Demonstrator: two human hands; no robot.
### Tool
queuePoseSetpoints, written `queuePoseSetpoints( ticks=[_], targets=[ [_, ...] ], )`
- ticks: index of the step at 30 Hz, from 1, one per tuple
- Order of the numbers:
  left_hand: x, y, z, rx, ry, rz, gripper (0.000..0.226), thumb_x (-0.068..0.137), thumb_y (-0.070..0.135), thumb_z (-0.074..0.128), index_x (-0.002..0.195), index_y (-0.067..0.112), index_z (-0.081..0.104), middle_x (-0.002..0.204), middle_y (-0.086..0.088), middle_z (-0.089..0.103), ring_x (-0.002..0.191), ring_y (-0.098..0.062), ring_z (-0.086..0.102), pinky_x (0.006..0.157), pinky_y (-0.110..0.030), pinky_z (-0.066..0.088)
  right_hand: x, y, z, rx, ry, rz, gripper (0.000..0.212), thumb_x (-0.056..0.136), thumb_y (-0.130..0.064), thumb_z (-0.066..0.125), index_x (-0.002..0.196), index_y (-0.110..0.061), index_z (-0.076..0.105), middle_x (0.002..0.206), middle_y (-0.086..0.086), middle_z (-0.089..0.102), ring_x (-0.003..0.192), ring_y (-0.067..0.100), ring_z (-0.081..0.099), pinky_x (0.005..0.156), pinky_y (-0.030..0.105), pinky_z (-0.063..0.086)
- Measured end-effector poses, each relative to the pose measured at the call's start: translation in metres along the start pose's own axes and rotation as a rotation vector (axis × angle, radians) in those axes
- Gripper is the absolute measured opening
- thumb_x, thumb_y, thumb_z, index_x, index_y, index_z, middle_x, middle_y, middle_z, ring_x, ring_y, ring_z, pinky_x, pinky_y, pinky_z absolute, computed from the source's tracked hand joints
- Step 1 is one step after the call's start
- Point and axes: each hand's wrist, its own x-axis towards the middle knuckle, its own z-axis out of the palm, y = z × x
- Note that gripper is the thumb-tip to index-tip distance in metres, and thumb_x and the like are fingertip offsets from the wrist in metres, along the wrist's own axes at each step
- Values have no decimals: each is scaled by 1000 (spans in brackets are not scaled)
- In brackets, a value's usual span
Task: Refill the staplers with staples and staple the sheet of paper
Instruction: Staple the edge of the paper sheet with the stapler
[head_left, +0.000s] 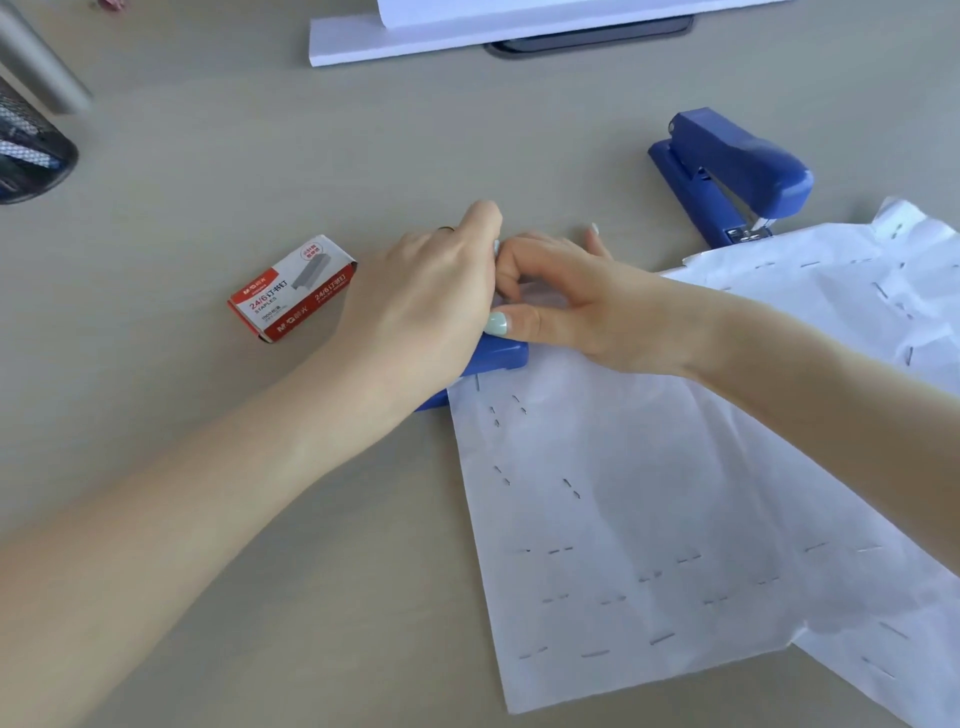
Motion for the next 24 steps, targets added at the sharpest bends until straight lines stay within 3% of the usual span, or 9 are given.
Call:
queuePoseSetpoints(
  ticks=[5,8,11,13,15,19,21,24],
  targets=[
    [-1,-1,1,-82,-15,-16,8,94,14,31,87,12,32,60,0,38,54,-18,36,45,-33,20,2,0,-3,51,-34,-9,27,82,-46,56,77,-24,42,77,-26,51,83,-12,43,115,47,0],
    [-1,0,1,-157,10,-80,16,97,23,27,88,13,35,62,1,42,56,-16,38,48,-32,24,1,-1,-2,92,-7,-28,40,77,-57,55,98,-23,51,101,-23,63,97,-16,47,115,44,9],
    [-7,-1,-2,-292,181,-97,22,97,27,30,87,11,41,62,1,43,59,-19,40,55,-35,28,1,-7,-1,120,24,-4,45,87,-59,37,111,-25,55,116,-15,63,113,-10,44,115,40,10],
    [-15,0,-4,-371,328,-28,24,96,27,32,82,9,42,60,2,42,61,-23,38,59,-37,32,2,-7,0,134,105,36,41,96,-47,29,105,-20,59,110,-8,64,113,6,48,111,37,21],
    [-26,-1,-1,-301,412,81,27,94,29,34,78,9,45,62,2,46,62,-21,40,60,-35,32,4,-4,6,19,219,32,35,98,-36,31,83,-16,56,89,-1,59,97,23,48,97,36,34],
    [-45,-8,9,-53,379,199,41,90,43,31,80,11,54,68,-2,57,63,-26,51,62,-33,31,3,3,20,-245,356,5,29,90,-37,30,66,-23,37,72,-14,34,85,22,37,82,29,31],
    [-49,-16,13,67,357,210,45,88,51,33,81,12,55,69,-3,59,64,-28,54,64,-34,31,2,5,22,-267,390,-6,26,91,-34,35,65,-27,36,73,-14,34,85,21,35,81,27,29],
    [-48,-27,12,106,361,179,47,84,54,37,75,11,55,64,-3,57,62,-28,53,60,-30,32,-1,5,18,-260,389,-8,17,93,-17,42,76,-19,44,82,-3,43,86,23,39,80,29,32]
  ],
)
